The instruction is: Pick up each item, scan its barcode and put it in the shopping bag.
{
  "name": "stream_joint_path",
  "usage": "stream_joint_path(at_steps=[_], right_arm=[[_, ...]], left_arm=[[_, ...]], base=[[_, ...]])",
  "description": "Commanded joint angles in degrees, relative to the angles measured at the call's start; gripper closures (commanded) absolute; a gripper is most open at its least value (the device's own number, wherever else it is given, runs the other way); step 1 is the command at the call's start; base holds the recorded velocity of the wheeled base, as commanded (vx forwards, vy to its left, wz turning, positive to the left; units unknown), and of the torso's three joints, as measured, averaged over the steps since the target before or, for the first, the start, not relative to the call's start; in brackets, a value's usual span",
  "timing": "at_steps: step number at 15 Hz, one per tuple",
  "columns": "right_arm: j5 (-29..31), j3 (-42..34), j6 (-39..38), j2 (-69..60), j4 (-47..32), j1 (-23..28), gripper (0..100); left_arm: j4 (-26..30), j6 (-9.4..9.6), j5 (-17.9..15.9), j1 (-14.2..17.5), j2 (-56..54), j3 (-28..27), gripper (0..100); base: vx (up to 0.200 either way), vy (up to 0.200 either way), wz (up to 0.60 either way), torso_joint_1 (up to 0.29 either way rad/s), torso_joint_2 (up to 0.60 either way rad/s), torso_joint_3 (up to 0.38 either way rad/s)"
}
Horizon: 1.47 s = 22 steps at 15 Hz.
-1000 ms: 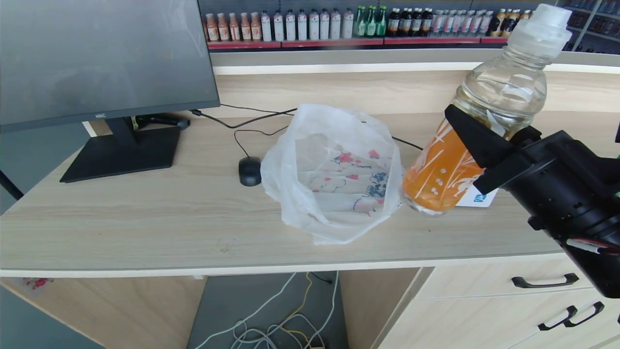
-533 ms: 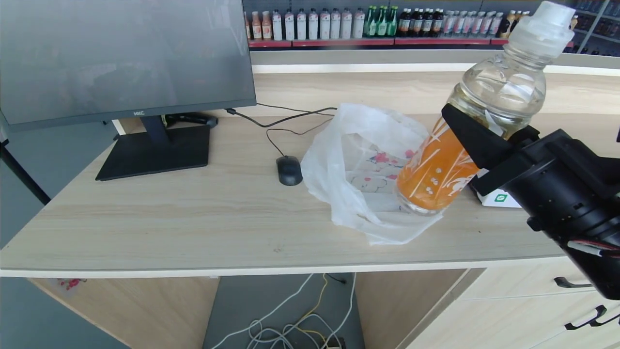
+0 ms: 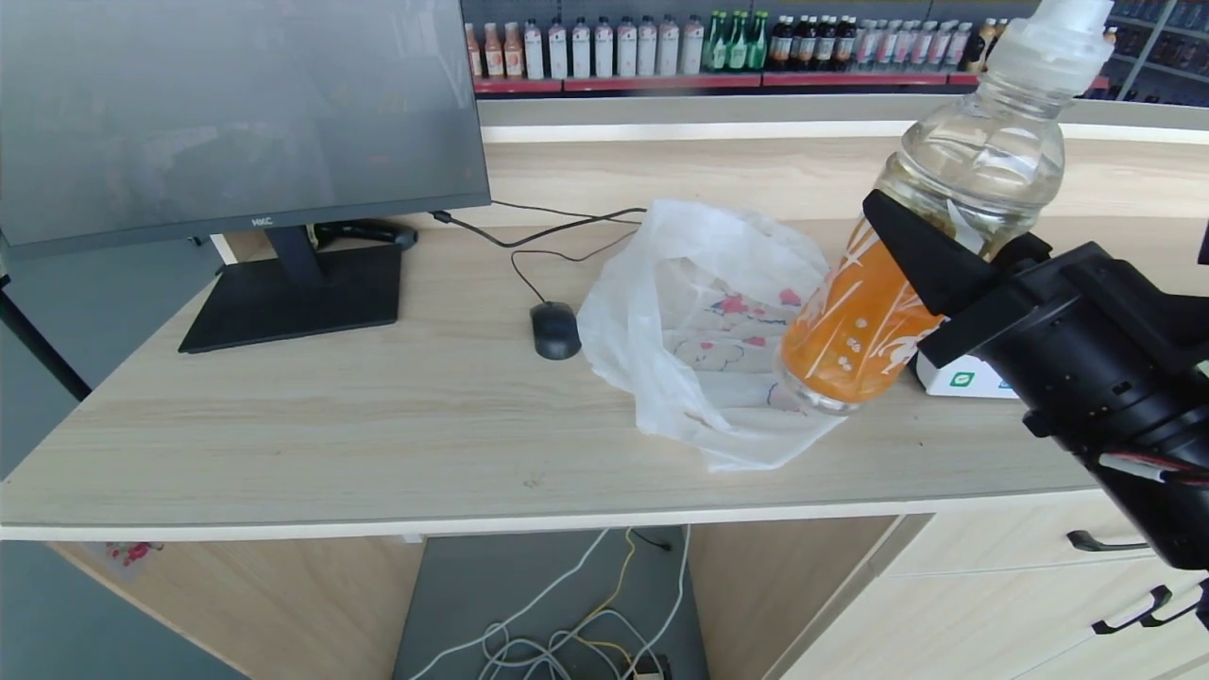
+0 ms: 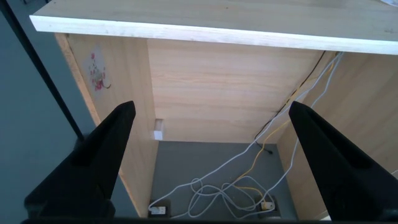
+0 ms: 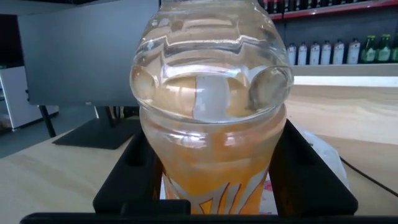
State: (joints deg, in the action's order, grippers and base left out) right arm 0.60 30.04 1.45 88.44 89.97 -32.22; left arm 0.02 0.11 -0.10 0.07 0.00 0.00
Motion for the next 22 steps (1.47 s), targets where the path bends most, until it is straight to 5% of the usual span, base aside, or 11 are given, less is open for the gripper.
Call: stream_joint_path(at_steps=[1, 22], right_arm=[[0.0, 2.7, 0.1, 3.1, 0.0, 0.1, 100], [-2.3, 25.8, 3.1, 26.9, 0.0, 4.5, 100]], left_arm=[[0.1, -0.02, 0.0, 0.0, 0.0, 0.0, 0], [0.1, -0.02, 0.0, 0.0, 0.0, 0.0, 0]], base=[[0.0, 0.0, 0.0, 0.0, 0.0, 0.0], [0.0, 0.0, 0.0, 0.0, 0.0, 0.0]])
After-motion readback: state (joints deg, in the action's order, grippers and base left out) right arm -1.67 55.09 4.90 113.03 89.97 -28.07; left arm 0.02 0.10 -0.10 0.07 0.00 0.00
